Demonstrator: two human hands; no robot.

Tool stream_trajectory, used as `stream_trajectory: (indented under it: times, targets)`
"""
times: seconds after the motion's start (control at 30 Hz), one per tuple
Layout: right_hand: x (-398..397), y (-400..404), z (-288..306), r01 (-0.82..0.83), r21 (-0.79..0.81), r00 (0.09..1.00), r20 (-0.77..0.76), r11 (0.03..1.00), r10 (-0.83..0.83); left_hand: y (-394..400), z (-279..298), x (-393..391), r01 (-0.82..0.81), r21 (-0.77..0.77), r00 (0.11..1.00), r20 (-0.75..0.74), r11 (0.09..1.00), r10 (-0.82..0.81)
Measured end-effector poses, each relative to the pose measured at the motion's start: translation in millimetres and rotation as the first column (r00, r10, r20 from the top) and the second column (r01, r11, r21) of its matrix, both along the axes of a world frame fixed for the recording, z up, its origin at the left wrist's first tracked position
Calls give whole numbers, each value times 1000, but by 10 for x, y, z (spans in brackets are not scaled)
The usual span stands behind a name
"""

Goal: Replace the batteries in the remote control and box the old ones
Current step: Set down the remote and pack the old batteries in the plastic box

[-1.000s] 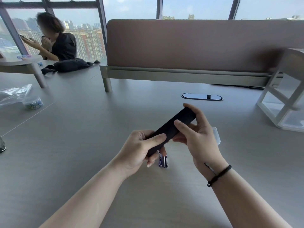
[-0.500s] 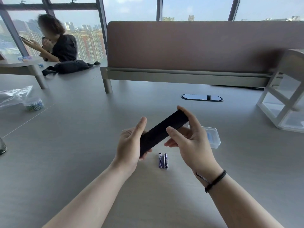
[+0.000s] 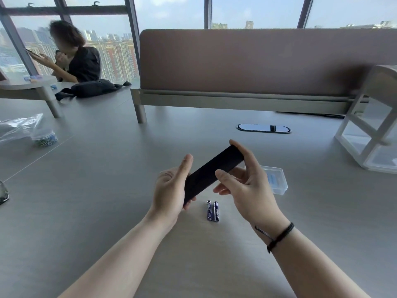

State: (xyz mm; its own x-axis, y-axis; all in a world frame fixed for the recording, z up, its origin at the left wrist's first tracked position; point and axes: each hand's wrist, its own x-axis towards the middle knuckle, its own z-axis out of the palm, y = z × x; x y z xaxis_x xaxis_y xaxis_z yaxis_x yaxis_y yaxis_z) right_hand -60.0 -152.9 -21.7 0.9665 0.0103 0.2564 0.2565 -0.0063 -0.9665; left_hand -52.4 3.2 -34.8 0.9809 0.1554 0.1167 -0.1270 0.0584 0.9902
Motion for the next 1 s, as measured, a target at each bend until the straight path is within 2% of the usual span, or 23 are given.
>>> stream_trajectory:
  times: [0.1,0.17,0.27,0.33,0.4,0.5,0.6,0.67,0.73,0.83,1.0]
  targets:
    - [6,-16,20,108,27,994,31,994,-108,-1,-55,3,94,235,989,87,967,-118]
    - [17,-43,45,199,39,979,21,979,-200,-8,-72,-15,163,374,977,68,913,-202]
    - [46,-86,64,255,45,967,-13,966,-255,-8,-112,-8,183,455,973,46,871,-228]
    - [57,-94,68,243,30,970,-23,969,-243,-5,-69,-24,240,402,961,29,884,-275]
    - [61,-95,77,211,84,977,-61,974,-207,5,-17,-59,380,233,923,-31,895,-384]
    - [75,-105,87,204,155,976,-105,967,-189,-15,37,-123,544,21,834,-116,839,-539]
    - [76,-96,63,163,156,979,-152,974,-139,-40,62,-154,648,-45,740,-199,760,-643]
    - [59,-86,60,92,177,981,-182,980,-59,-44,73,-161,674,-76,707,-224,735,-671]
    - [41,-79,66,40,179,981,-196,983,-4,-38,92,-165,654,-122,717,-218,747,-663]
    - [47,-68,36,1,105,981,-195,994,20,-49,116,-161,608,-156,750,-210,779,-628]
    - [54,-62,16,-24,82,984,-172,996,38,-65,120,-168,608,-159,749,-208,778,-629]
